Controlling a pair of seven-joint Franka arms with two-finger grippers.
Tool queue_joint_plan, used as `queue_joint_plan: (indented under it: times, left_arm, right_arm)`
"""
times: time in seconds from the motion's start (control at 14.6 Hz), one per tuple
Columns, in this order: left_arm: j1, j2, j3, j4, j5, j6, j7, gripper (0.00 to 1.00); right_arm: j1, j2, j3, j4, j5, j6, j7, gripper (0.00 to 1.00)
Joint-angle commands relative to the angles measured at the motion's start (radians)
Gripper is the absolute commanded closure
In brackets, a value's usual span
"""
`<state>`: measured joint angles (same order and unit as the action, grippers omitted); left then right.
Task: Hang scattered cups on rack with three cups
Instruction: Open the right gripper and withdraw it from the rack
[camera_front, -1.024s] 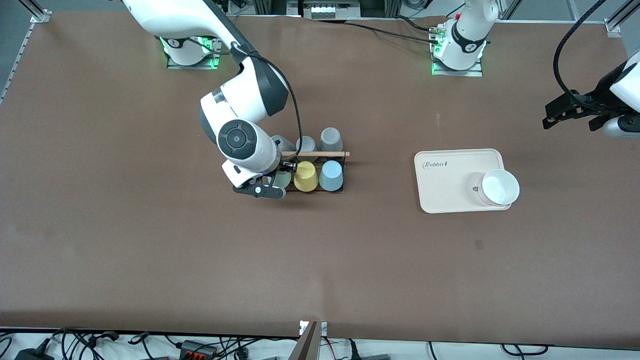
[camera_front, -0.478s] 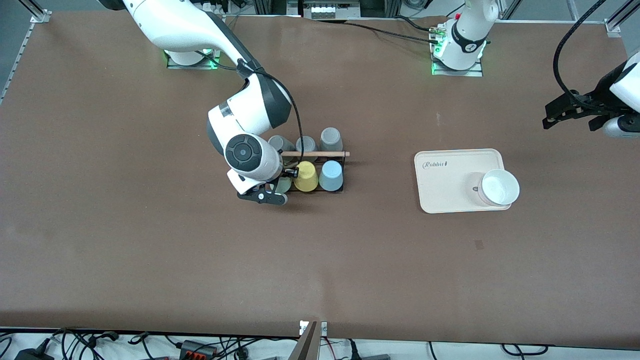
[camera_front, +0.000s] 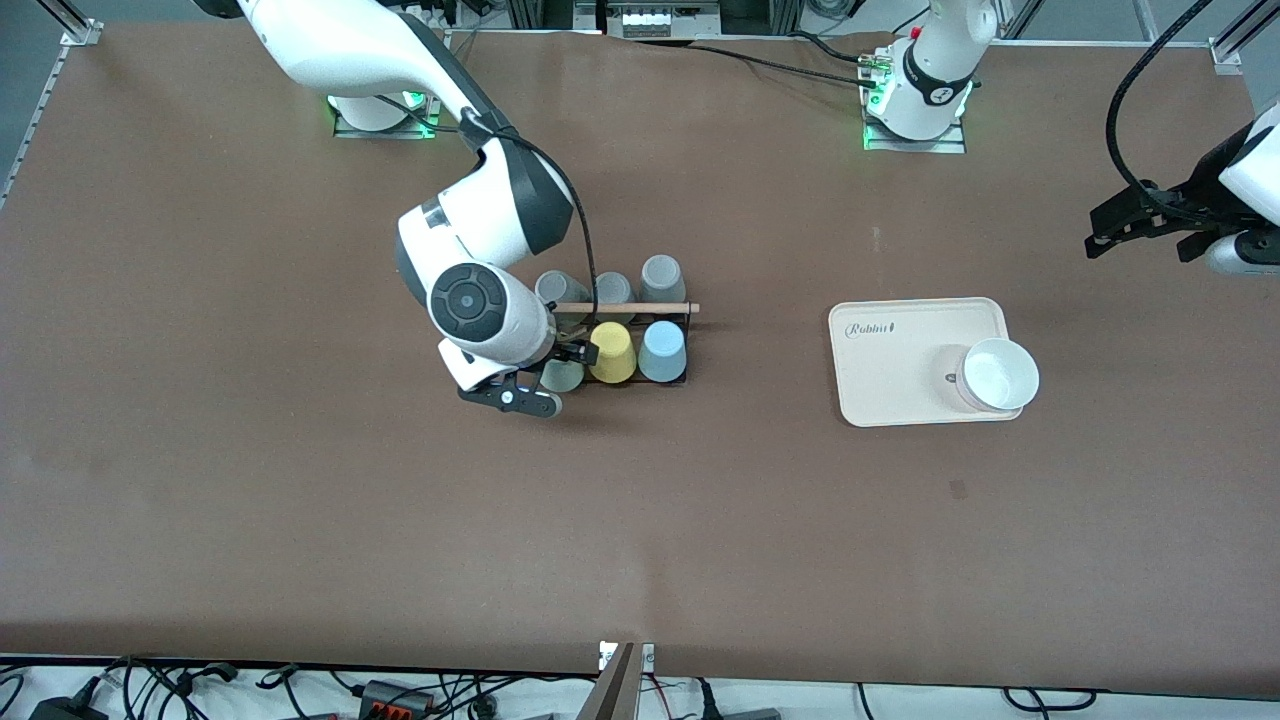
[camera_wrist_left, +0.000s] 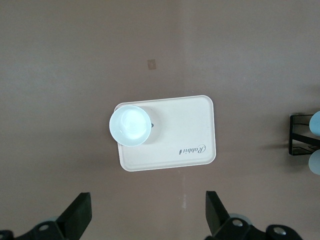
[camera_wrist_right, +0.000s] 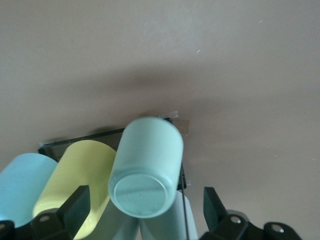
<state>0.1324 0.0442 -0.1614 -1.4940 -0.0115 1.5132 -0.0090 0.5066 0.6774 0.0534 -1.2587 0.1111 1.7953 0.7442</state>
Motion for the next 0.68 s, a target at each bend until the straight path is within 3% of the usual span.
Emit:
queue_joint_plan:
  times: [0.0, 0.2, 0.41, 0.61]
  left_arm:
    - [0.007, -0.017, -0.007, -0.011, 0.004, -0.002, -0.005, 0.00]
    - [0.007, -0.017, -0.009, -0.011, 0.005, -0.002, -0.006, 0.00]
    - [0.007, -0.017, -0.009, -0.011, 0.005, -0.002, -0.006, 0.00]
    - [0.007, -0.017, -0.010, -0.025, 0.005, 0.004, -0.005, 0.00]
  right_arm:
    - [-0.069, -0.036, 0.006, 0.106, -0.004, -0.115, 0.009, 0.00]
    - [-0.163, -0.074, 0.003, 0.131, -0.011, -0.143, -0.063, 0.00]
    - [-0.256, -0.120, 0.003, 0.131, -0.103, -0.184, -0.254, 0.00]
    - [-0.354, -0.166, 0.003, 0.131, -0.110, -0.218, -0.434, 0.00]
